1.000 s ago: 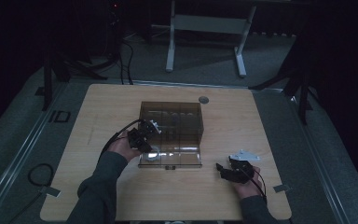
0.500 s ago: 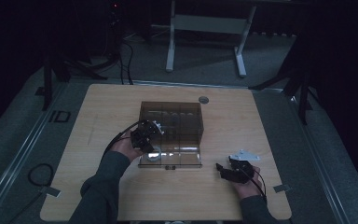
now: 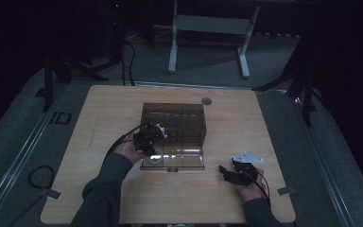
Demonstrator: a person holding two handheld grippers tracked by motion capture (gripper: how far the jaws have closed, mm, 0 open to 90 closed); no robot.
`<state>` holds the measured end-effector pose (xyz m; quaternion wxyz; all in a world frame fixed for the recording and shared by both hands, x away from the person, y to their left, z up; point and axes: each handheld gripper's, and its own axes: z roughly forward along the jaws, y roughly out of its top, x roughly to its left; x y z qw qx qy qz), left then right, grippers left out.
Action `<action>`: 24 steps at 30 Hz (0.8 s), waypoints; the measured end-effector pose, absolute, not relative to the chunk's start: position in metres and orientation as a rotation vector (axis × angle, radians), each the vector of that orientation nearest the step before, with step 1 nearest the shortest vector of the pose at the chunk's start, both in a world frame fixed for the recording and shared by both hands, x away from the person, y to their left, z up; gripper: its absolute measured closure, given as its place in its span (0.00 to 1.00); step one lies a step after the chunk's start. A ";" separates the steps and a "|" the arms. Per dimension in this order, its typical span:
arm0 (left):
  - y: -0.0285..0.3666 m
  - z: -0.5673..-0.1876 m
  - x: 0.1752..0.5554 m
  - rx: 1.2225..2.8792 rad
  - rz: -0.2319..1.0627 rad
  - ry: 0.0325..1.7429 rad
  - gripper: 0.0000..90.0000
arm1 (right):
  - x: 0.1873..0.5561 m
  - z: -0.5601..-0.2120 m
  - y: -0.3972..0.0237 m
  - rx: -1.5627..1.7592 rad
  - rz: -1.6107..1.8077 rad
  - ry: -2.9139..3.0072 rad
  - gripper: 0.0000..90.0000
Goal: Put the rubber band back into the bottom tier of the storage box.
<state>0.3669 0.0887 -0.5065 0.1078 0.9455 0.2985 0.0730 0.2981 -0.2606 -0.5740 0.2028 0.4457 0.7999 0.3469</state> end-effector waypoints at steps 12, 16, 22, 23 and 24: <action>0.089 -0.510 0.368 2.802 0.219 0.875 0.91 | 0.298 -0.574 -0.261 1.243 0.969 2.233 0.37; 0.090 -0.512 0.368 2.823 0.218 0.871 0.91 | 0.298 -0.574 -0.261 1.243 0.969 2.233 0.37; 0.091 -0.513 0.367 2.839 0.221 0.870 0.91 | 0.298 -0.574 -0.261 1.243 0.969 2.233 0.37; 0.091 -0.513 0.367 2.839 0.221 0.870 0.91 | 0.298 -0.574 -0.261 1.243 0.969 2.233 0.37; 0.092 -0.514 0.367 2.840 0.217 0.876 0.91 | 0.298 -0.574 -0.261 1.243 0.969 2.233 0.37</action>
